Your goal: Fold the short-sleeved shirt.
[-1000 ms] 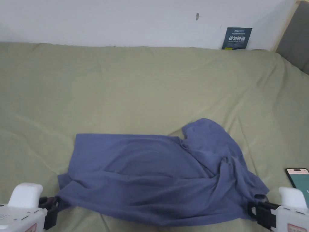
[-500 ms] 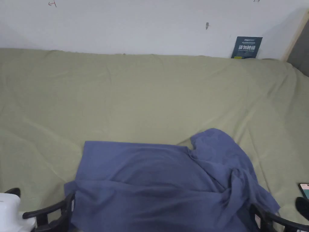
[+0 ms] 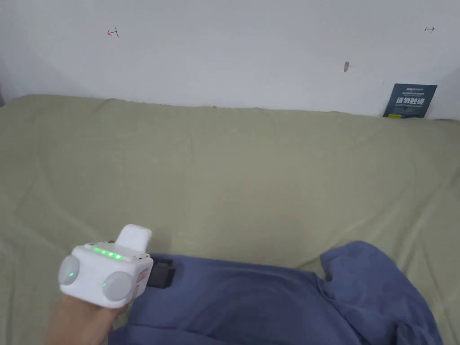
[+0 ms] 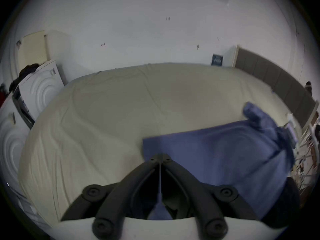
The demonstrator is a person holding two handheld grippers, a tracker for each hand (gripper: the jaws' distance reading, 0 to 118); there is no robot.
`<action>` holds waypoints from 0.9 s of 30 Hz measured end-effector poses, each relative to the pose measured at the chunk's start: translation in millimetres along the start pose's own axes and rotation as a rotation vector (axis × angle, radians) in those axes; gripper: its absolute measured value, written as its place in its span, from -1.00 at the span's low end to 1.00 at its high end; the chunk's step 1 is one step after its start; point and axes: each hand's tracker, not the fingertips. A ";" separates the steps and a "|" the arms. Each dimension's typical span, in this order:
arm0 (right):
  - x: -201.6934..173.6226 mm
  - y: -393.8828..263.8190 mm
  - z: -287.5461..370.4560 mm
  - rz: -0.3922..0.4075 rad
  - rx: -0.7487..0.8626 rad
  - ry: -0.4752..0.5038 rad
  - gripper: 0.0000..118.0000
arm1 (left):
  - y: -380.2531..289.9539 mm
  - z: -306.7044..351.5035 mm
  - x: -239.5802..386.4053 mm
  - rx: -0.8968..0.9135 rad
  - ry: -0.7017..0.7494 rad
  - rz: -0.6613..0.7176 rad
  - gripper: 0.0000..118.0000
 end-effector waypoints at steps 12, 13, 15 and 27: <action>82.5 31.4 -128.0 -0.010 -0.236 -0.090 -0.86 | 1.4 -7.8 26.6 0.012 -0.154 -0.017 -1.00; 93.9 35.9 -152.2 -0.023 -0.272 -0.092 -0.66 | -1.0 -0.3 27.7 0.013 -0.155 -0.004 -1.00; 112.1 49.4 -208.0 -0.009 -0.332 -0.160 0.70 | -8.1 7.8 21.1 0.065 -0.145 0.000 -1.00; 134.5 51.5 -278.5 0.034 -0.506 -0.291 -1.00 | -2.7 69.0 17.1 0.130 -0.148 -0.028 -1.00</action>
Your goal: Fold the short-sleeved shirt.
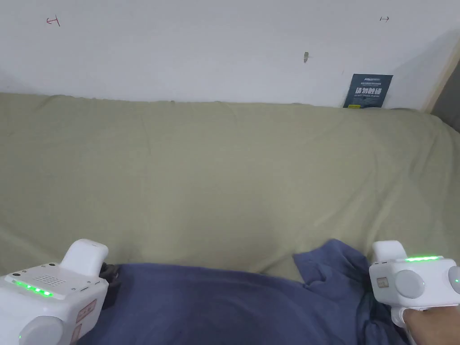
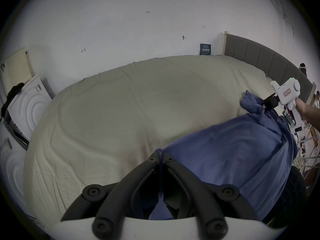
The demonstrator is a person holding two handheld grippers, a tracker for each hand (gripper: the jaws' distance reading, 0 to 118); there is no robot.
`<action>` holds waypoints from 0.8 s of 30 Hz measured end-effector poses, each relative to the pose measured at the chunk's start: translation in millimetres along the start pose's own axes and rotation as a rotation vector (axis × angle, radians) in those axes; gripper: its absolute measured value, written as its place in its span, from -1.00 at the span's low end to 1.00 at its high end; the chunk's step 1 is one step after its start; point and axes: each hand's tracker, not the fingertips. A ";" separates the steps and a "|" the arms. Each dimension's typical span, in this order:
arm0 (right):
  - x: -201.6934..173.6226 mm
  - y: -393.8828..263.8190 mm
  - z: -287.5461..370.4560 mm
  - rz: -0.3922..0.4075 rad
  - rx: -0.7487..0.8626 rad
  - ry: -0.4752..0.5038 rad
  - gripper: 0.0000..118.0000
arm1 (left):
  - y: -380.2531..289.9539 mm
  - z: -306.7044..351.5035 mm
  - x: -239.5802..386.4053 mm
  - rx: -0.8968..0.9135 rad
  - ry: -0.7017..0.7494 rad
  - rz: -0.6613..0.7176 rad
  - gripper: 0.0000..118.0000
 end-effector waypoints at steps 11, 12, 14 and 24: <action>-2.1 -17.0 56.7 0.100 0.164 0.010 -1.00 | -1.4 19.2 -17.1 0.029 -0.018 0.100 -1.00; -2.2 -20.2 67.6 0.134 0.201 0.026 -1.00 | -4.0 31.9 -16.0 0.043 -0.010 0.090 -1.00; 0.1 -32.9 96.1 0.142 0.276 0.040 -1.00 | -9.0 57.4 -16.4 0.077 -0.007 0.082 -1.00; -12.7 -162.6 235.2 0.162 0.490 0.048 -1.00 | -93.1 176.7 -17.8 0.144 -0.046 0.082 -1.00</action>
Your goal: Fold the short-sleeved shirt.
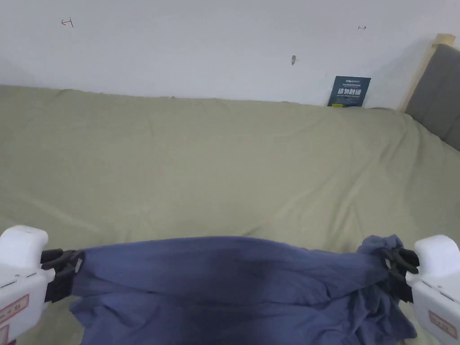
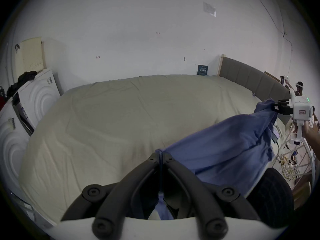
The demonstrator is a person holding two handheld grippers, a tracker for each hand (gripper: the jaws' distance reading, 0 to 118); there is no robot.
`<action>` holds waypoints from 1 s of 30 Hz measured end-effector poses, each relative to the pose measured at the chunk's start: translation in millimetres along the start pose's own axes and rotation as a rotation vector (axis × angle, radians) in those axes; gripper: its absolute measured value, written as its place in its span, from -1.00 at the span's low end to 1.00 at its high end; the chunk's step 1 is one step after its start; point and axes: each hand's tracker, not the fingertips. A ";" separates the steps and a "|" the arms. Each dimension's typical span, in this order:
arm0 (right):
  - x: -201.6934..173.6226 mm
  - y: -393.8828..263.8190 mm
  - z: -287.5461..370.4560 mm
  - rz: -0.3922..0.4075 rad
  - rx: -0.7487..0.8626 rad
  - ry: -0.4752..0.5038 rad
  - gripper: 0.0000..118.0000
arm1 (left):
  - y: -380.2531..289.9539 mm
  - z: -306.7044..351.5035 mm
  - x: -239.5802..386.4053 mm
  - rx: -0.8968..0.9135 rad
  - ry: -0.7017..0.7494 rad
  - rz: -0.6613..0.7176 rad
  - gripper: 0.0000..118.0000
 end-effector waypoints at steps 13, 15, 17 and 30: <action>-19.4 -123.4 -14.5 -0.115 -0.238 -0.077 -0.99 | -99.2 -32.0 26.3 -0.232 -0.001 0.049 -1.00; -19.9 -121.6 -13.6 -0.130 -0.229 -0.064 -0.94 | -100.0 -35.7 19.7 -0.241 -0.019 0.074 -0.95; -13.9 -128.6 -17.5 -0.122 -0.225 -0.075 -0.04 | -98.2 -25.8 18.8 -0.206 -0.024 0.110 -0.03; -92.4 -31.9 164.0 -0.346 0.392 0.108 0.99 | -91.9 169.4 116.3 0.576 0.353 -0.064 0.96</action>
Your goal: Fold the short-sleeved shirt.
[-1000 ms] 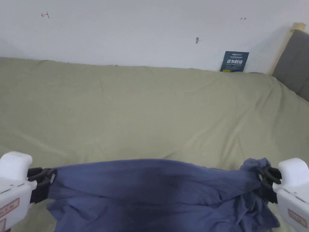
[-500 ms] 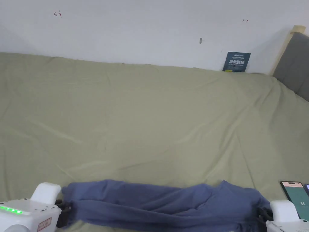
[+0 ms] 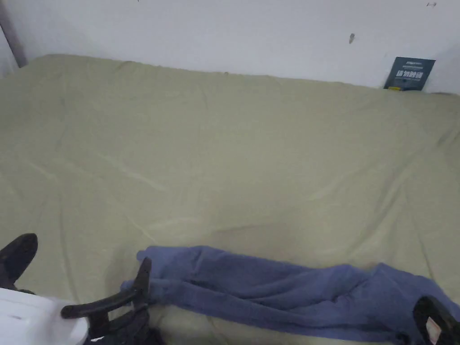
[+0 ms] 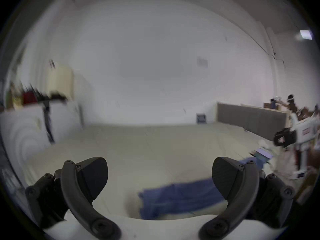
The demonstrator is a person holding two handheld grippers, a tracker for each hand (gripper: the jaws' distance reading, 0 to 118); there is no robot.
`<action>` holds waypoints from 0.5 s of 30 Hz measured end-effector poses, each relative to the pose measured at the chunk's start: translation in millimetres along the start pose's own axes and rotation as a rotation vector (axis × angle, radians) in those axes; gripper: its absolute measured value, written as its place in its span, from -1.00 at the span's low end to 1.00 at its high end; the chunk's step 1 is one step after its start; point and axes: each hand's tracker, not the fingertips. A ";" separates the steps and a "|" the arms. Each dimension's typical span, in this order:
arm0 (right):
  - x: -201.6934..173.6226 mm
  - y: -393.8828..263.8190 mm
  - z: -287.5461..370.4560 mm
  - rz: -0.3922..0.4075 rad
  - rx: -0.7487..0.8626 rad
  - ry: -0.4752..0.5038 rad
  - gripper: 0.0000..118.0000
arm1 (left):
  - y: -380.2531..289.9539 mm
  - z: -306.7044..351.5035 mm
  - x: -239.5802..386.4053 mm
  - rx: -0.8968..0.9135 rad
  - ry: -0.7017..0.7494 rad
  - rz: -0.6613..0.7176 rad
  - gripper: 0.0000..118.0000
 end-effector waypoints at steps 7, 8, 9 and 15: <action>-28.7 -2.0 -8.3 0.042 0.013 -0.010 -1.00 | -2.7 -22.8 -10.9 -0.203 -0.155 0.150 -0.94; -27.0 -1.2 -12.0 0.008 -0.036 0.050 -1.00 | -4.7 -27.1 -13.9 -0.242 -0.167 0.181 -0.94; -25.6 -1.4 -14.8 -0.042 -0.069 0.069 -1.00 | -8.4 -34.4 -16.1 -0.256 -0.174 0.212 -0.94; -24.8 -1.0 -12.2 -0.024 -0.074 0.046 -1.00 | -48.1 -112.3 -87.4 -0.609 -0.400 0.541 -0.94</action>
